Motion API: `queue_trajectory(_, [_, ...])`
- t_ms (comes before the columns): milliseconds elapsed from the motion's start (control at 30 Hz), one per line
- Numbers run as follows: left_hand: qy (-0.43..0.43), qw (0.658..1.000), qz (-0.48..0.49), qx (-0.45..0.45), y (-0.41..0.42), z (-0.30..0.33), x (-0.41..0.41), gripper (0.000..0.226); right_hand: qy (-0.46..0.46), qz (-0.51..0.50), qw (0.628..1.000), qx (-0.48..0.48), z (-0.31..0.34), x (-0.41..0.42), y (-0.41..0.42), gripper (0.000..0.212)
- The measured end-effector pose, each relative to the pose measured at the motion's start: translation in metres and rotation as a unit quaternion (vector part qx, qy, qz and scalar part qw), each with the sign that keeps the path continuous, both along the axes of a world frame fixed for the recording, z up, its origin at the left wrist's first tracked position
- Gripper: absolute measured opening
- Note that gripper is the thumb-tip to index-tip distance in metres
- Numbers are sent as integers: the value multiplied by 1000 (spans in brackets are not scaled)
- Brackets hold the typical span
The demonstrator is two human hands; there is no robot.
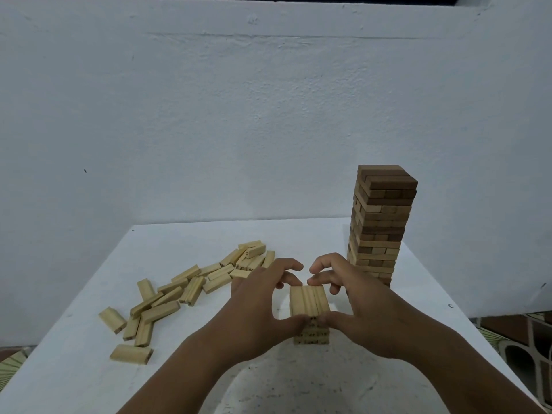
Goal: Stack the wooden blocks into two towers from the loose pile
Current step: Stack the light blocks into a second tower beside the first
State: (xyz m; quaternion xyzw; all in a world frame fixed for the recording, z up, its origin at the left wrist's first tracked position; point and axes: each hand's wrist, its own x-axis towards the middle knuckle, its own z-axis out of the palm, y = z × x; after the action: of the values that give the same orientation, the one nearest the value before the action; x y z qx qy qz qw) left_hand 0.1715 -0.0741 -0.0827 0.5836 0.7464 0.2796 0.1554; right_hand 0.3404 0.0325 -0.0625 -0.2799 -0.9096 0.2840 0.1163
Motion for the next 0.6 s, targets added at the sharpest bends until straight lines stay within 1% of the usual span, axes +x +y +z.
queue_trajectory(267, [-10, 1000, -1, 10, -1, -2, -1, 70, -4, 1, 1000, 4, 0, -1, 0, 63])
queue_trajectory(467, [-16, 1000, -15, 3, -11, 0, -11, 82, -5, 1, 1000, 20, 7, 0, -1, 68])
queue_trajectory(533, [-20, 1000, -5, 17, -20, 1, -24, 82, 5, 3, 1000, 30, 12, -4, -6, 63])
queue_trajectory(600, [-2, 999, 18, 28, -28, 0, -41, 70, 16, 9, 1000, 24, 15, -12, -14, 52])
